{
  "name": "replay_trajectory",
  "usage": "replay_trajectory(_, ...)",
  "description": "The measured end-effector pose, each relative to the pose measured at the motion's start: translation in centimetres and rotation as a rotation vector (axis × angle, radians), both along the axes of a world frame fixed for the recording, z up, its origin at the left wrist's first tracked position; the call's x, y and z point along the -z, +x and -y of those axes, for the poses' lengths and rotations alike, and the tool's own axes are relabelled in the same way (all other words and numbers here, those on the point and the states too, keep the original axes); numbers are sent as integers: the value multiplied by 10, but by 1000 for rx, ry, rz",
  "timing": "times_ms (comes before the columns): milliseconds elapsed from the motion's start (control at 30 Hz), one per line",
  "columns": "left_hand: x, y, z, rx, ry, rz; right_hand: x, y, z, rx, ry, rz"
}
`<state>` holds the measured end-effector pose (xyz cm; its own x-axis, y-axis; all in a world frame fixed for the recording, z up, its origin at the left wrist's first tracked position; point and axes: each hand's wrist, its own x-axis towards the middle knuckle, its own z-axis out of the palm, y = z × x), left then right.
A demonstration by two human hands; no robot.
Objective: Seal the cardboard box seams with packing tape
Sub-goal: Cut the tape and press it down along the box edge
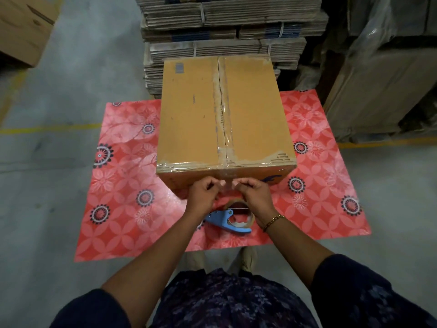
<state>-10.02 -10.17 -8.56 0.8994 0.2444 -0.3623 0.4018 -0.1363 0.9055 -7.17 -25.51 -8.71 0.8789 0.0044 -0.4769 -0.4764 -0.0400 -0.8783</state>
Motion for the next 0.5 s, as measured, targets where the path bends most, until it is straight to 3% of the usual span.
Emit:
replay_trajectory(233,15,5,1,-30,113,3,-2,7,-5,37,-3,-20)
replay_trajectory(500,24,15,6,-148,86,-48,-6,16,-14,142,7,-136)
